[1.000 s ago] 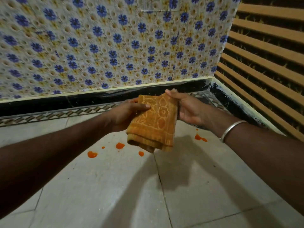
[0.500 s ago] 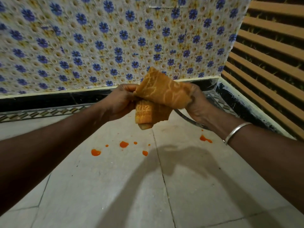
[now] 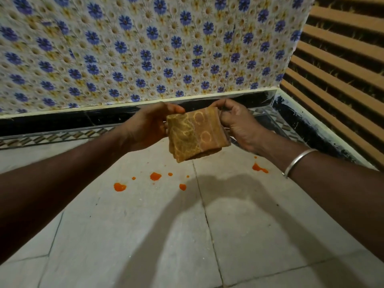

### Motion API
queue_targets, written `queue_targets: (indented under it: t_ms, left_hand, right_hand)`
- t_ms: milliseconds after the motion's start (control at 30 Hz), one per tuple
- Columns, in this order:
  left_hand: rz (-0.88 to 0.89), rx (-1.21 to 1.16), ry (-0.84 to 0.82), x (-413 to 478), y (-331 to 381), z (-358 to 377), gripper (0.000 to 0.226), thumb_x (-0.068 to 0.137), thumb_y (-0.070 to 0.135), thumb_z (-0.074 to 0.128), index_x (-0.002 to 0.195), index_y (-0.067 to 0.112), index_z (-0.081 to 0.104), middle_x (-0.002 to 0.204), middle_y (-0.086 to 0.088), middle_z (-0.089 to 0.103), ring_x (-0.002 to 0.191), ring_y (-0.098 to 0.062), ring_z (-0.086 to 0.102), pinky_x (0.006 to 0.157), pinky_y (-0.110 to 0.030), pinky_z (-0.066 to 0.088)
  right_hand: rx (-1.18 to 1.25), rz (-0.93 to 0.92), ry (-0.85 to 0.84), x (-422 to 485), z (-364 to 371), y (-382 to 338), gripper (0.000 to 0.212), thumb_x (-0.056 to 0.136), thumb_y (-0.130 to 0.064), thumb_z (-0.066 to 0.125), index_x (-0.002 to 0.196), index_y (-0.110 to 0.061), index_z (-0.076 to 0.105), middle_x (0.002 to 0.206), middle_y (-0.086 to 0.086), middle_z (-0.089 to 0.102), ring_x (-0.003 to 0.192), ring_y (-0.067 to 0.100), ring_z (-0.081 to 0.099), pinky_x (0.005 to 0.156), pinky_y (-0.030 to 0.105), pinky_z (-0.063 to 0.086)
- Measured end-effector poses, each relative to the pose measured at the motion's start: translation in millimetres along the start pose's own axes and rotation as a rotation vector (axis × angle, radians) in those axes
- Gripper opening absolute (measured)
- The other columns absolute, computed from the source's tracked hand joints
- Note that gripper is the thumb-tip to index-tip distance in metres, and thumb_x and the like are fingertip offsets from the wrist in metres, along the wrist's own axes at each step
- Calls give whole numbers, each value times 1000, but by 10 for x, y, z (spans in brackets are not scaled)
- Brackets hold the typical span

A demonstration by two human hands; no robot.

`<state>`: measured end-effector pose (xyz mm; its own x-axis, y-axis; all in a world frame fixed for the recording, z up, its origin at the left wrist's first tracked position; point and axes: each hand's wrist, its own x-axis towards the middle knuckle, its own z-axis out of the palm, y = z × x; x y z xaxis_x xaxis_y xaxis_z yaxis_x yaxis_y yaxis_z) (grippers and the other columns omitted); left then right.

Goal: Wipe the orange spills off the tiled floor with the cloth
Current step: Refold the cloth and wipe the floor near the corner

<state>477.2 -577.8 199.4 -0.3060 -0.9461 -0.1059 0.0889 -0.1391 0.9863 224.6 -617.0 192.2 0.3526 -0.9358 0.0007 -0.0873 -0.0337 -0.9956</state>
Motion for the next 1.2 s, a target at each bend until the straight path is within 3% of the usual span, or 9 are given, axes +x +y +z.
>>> queue_targets:
  t_ms: [133,333,500,633,767,833,967,1067,1200]
  left_hand:
    - [-187,324,-30,35,-92,34,81,80,3,81,148,26,45,130,-11,66,119,-29,67,94,-40,61]
    - [-165,527,-33,45,-168,81,25,89,-4,70,111,8,71,100,-3,76,104,-24,72,77,-25,60]
    - [-242,637,-121,56,-157,286,50,86,13,80,131,18,59,118,-5,73,108,-21,72,82,-31,63]
    - [-264,798,-92,119,-249,329,21,96,12,70,117,13,68,110,-7,75,101,-22,74,84,-33,63]
    - [-304,1032,-18,219,-458,194,16,100,14,64,115,16,68,108,-2,69,106,-22,67,87,-32,54]
    - [-314,1143,18,283,-603,101,23,100,15,64,123,14,68,109,-1,67,110,-24,66,86,-31,51]
    - [-120,1238,133,268,-938,57,40,98,6,60,137,17,64,117,-3,71,105,-19,69,85,-31,57]
    - [-8,1411,-13,124,-1433,21,52,103,18,58,154,24,48,151,-5,56,133,-24,57,108,-37,46]
    - [5,1582,-343,-55,-1916,-112,71,96,67,35,150,24,53,160,-6,47,150,-24,39,126,-42,25]
  right_hand:
    - [-72,-12,-26,-30,8,-16,17,100,0,56,107,-12,65,109,9,75,104,23,72,81,38,62]
    - [-138,-43,-83,-85,9,38,21,94,12,58,92,-8,61,106,8,77,102,23,73,85,47,62]
    - [-132,-95,-125,-81,96,0,25,94,14,55,88,-10,59,101,5,78,101,16,74,79,32,63]
    - [-111,-49,-184,-51,88,113,16,92,12,61,102,1,62,108,12,76,104,18,74,81,31,62]
    - [-282,88,-151,7,27,421,31,93,12,57,118,-3,67,117,13,72,112,22,68,86,24,58]
    - [-437,143,-165,2,26,636,29,97,-1,61,123,-12,68,128,7,67,122,18,61,86,19,53]
    - [-735,157,-162,18,57,1078,35,101,-28,60,135,-22,62,146,2,55,135,21,49,104,31,40]
    - [-866,133,-199,18,124,1374,43,106,-26,48,147,-15,50,156,10,42,147,26,32,112,29,28]
    - [-1039,183,-250,-50,178,1755,52,108,-30,40,158,-17,32,170,13,14,157,29,4,124,40,14]
